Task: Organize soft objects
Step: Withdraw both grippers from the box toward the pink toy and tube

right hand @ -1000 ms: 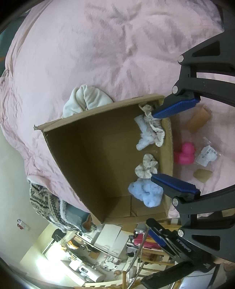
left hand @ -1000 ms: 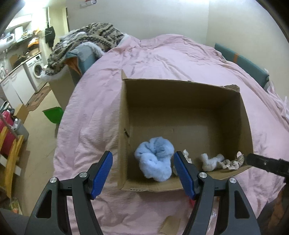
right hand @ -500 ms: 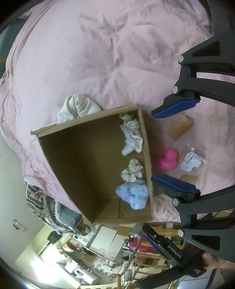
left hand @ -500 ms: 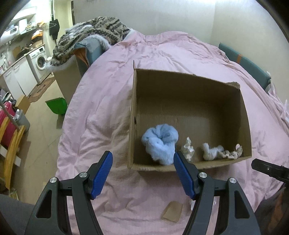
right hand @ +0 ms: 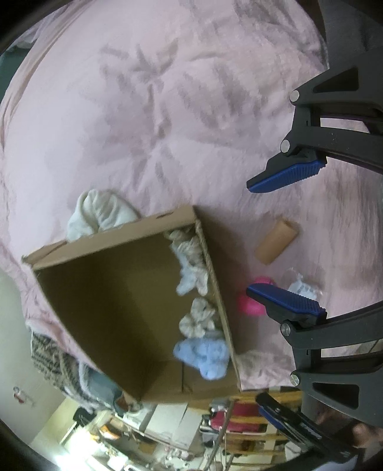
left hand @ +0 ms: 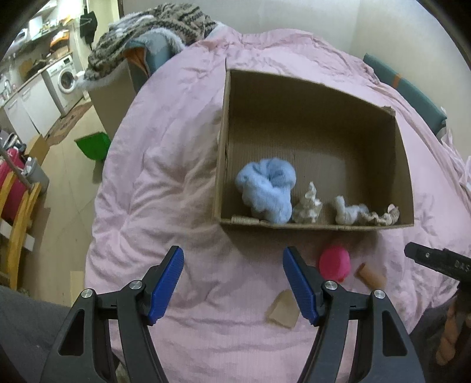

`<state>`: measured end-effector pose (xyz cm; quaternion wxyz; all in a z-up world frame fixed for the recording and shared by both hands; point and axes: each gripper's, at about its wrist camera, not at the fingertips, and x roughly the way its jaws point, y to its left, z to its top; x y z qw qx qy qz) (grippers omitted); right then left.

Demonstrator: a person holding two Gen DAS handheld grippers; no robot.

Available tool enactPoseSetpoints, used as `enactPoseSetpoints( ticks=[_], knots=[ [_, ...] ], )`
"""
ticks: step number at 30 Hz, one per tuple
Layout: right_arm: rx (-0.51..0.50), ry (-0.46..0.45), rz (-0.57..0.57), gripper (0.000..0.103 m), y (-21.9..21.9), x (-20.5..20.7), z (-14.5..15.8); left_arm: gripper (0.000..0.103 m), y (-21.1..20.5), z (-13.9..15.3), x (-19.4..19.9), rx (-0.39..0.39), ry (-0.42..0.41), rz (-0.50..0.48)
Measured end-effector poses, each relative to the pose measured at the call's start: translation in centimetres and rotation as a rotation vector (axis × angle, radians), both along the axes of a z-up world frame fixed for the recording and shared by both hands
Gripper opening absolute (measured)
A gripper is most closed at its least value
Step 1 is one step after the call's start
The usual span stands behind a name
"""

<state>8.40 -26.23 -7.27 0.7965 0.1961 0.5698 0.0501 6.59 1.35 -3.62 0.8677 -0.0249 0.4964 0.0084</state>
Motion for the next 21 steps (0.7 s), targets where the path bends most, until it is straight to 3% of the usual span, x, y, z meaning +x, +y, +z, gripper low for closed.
enactPoseSetpoints(
  ticks=[4, 13, 19, 21],
  knots=[
    [-0.042, 0.054, -0.019, 0.067, -0.2, 0.2, -1.2, 0.067, 0.2, -0.8, -0.2, -0.014, 0.038, 0.016],
    [0.068, 0.133, -0.086, 0.067, -1.7, 0.9, -3.5, 0.067, 0.8, -1.6, 0.7, -0.061, 0.085, 0.057],
    [0.060, 0.175, 0.012, 0.067, 0.7, 1.8, -4.7, 0.067, 1.0, -2.0, 0.9, -0.073, 0.109, 0.063],
    [0.036, 0.160, 0.063, 0.061, 2.1, 2.0, -4.5, 0.067, 1.1, -2.2, 1.0, -0.078, 0.122, 0.067]
  ],
)
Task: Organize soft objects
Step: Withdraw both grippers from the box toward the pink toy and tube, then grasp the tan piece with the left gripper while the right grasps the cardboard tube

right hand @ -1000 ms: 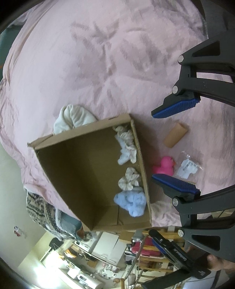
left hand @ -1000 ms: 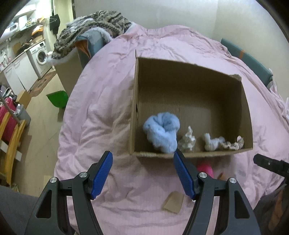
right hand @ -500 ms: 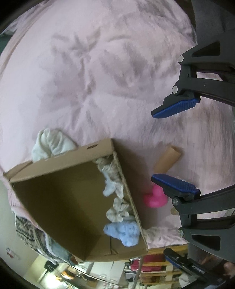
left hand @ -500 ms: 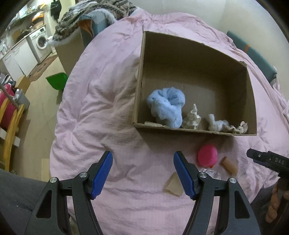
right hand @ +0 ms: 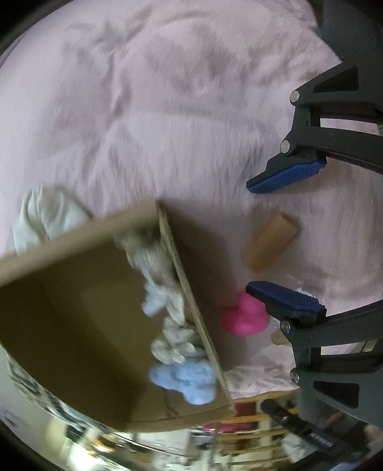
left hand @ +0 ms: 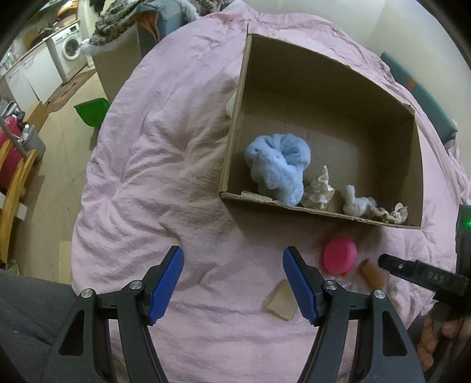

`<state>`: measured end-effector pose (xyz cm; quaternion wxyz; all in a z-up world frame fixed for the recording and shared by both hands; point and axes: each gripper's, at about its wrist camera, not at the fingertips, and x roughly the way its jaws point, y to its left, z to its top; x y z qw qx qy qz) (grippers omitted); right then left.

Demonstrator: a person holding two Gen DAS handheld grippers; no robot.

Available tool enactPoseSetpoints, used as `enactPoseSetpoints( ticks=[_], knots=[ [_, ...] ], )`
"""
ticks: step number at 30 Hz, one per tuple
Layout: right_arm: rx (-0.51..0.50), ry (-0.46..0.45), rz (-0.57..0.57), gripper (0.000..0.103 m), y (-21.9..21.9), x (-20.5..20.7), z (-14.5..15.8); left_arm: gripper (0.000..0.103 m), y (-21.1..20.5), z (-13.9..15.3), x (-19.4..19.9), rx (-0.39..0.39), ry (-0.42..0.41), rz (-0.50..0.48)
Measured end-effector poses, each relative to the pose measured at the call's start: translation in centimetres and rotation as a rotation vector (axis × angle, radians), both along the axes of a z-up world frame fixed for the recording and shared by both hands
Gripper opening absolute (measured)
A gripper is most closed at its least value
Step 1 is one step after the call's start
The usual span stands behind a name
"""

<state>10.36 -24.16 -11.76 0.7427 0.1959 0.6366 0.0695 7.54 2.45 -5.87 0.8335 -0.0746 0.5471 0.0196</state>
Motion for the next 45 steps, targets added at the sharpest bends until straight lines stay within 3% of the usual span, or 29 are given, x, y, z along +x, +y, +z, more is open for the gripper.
enactPoseSetpoints(
  ticks=[7, 9, 11, 16, 21, 25, 31, 37, 45],
  knots=[
    [-0.138, 0.028, 0.197, 0.055, 4.2, 0.0, -1.2, 0.067, -0.1, -0.7, 0.2, -0.014, 0.041, -0.013],
    [-0.202, 0.010, 0.238, 0.036, 4.9, -0.1, -1.1, 0.067, -0.2, -0.8, 0.2, -0.015, 0.043, -0.017],
    [-0.223, 0.001, 0.244, 0.033, 5.0, -0.4, -1.1, 0.067, -0.3, -0.9, 0.2, -0.017, 0.046, -0.022],
    [-0.219, -0.030, 0.263, 0.009, 5.0, -1.1, 0.0, 0.067, -0.3, -1.2, 0.3, -0.014, 0.057, -0.032],
    [-0.146, -0.068, 0.254, 0.007, 4.5, -1.9, 2.3, 0.067, 0.0, -1.8, 0.3, -0.025, 0.080, -0.034],
    [-0.027, -0.101, 0.208, 0.007, 3.2, -2.3, 4.1, 0.066, -0.2, -2.9, 0.2, -0.043, 0.118, -0.052],
    [0.057, -0.127, 0.147, 0.007, 1.5, -3.0, 5.4, 0.050, -2.8, -5.0, -0.1, -0.032, 0.191, -0.174],
    [0.068, -0.129, 0.143, 0.007, 1.4, -2.8, 4.9, 0.043, -5.9, -6.6, -0.6, -0.027, 0.232, -0.304],
    [0.052, -0.108, 0.165, 0.007, 2.1, -2.5, 3.7, 0.016, -6.6, -7.2, -0.8, -0.030, 0.229, -0.338]
  ],
)
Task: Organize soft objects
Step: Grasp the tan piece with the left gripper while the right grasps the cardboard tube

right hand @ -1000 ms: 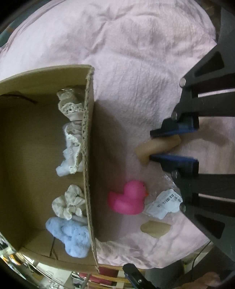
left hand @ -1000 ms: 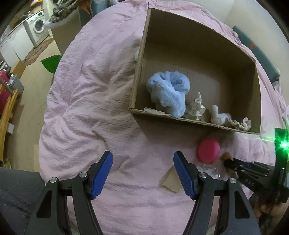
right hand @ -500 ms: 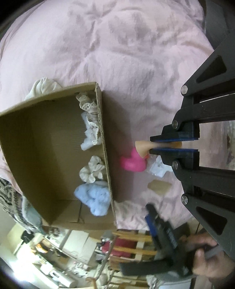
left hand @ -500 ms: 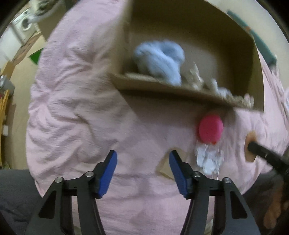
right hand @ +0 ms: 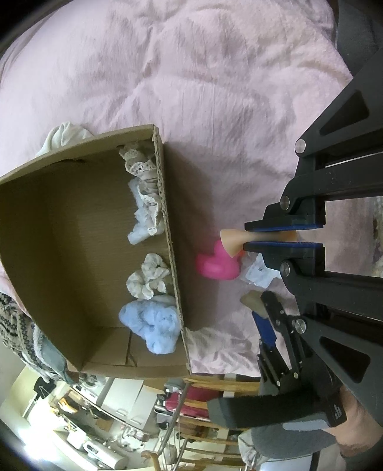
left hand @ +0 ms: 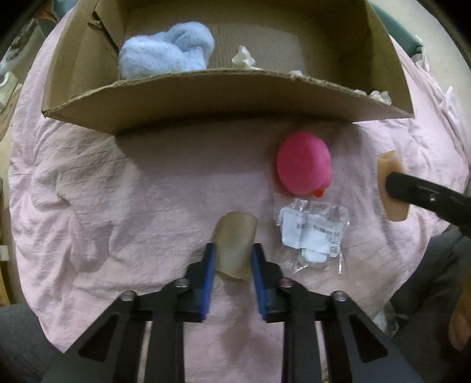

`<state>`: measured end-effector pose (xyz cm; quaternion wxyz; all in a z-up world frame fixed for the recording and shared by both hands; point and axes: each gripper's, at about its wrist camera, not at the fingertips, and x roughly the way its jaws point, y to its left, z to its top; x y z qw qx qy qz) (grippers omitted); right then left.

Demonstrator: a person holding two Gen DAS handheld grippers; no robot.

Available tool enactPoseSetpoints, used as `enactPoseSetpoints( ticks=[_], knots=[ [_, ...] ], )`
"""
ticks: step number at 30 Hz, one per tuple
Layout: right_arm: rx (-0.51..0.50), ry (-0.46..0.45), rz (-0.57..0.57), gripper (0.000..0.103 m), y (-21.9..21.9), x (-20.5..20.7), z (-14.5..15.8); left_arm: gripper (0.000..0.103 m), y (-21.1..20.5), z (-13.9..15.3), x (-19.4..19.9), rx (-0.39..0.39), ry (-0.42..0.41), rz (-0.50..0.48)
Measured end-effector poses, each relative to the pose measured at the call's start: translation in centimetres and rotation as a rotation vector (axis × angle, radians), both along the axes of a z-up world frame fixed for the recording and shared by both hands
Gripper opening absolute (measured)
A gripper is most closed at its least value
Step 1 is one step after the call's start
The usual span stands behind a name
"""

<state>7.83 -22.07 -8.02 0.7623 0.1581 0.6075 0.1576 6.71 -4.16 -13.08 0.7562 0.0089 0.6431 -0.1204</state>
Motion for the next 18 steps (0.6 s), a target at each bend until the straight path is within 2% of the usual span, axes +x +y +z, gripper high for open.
enactPoseSetpoints(
  ticks=[1, 2, 5, 8, 12, 16, 18],
  knots=[
    [0.002, 0.003, 0.001, 0.007, 0.0, 0.0, 0.0, 0.010, 0.1, 0.2, 0.0, 0.000, -0.001, -0.001],
    [0.003, 0.006, 0.002, 0.007, 0.1, 0.0, -0.1, 0.008, 0.3, 0.4, -0.1, -0.012, 0.000, -0.001],
    [0.008, 0.005, 0.015, 0.007, 0.5, 0.1, 0.0, 0.008, 1.3, 1.2, -0.3, -0.035, 0.000, 0.021],
    [0.015, -0.004, 0.028, 0.007, 0.7, -0.1, 0.2, 0.008, 2.3, 2.3, -0.4, -0.028, -0.024, 0.055],
    [0.021, -0.015, 0.036, 0.007, 0.8, -0.4, 0.6, 0.008, 4.0, 3.7, -0.9, -0.064, -0.063, 0.121],
    [0.047, -0.037, 0.033, 0.007, 0.4, -1.0, 1.5, 0.008, 4.5, 5.8, -1.9, -0.066, -0.136, 0.164],
    [0.071, -0.066, 0.038, 0.008, 0.3, -1.3, 2.3, 0.007, 4.9, 7.2, -2.4, -0.091, -0.170, 0.182]
  ],
)
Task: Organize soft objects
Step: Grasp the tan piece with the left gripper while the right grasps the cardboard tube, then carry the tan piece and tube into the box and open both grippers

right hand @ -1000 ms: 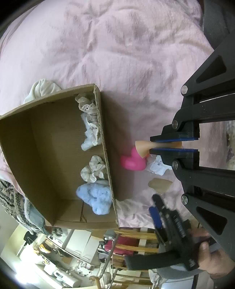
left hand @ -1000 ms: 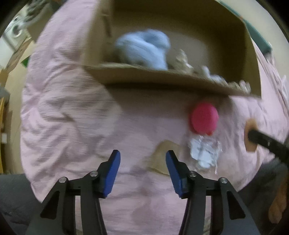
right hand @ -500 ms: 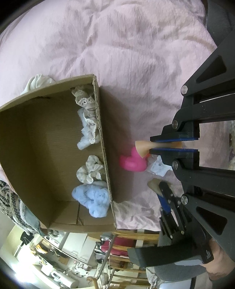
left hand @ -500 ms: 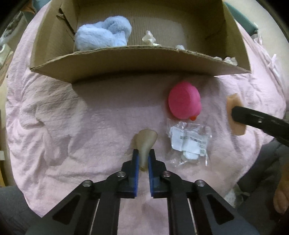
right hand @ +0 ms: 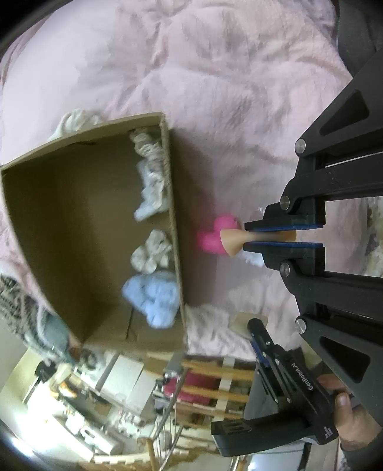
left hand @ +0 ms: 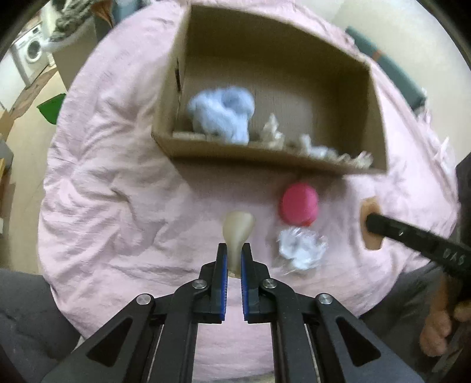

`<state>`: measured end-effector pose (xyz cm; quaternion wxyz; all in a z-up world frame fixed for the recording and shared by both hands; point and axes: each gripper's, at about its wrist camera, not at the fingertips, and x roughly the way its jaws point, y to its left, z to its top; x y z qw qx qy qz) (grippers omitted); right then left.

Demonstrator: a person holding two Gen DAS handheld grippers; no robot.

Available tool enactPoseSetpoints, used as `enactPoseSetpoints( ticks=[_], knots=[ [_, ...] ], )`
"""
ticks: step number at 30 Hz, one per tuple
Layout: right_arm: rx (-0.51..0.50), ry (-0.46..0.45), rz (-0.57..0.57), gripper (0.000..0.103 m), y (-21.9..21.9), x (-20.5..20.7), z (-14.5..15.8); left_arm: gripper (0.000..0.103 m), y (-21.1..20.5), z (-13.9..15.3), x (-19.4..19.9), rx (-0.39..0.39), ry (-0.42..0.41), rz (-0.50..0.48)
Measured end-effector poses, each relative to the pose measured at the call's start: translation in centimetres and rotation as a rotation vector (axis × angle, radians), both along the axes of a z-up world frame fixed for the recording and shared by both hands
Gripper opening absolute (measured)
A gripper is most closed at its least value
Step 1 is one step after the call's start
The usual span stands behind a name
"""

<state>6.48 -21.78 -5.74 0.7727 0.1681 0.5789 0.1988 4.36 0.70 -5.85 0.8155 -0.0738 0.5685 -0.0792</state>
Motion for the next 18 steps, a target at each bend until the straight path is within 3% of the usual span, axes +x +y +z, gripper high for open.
enactPoseSetpoints(
  ticks=[8, 13, 18],
  knots=[
    [0.065, -0.143, 0.010, 0.008, 0.0, 0.0, 4.3, 0.007, -0.7, 6.1, 0.8, 0.044, -0.192, -0.015],
    [0.069, -0.203, -0.015, 0.008, -0.1, 1.7, 6.4, 0.007, -1.9, 7.6, 3.0, 0.104, -0.274, -0.077],
    [0.063, -0.241, -0.023, 0.008, -0.1, 3.8, 7.3, 0.007, -2.3, 8.0, 5.7, 0.107, -0.292, -0.092]
  ],
)
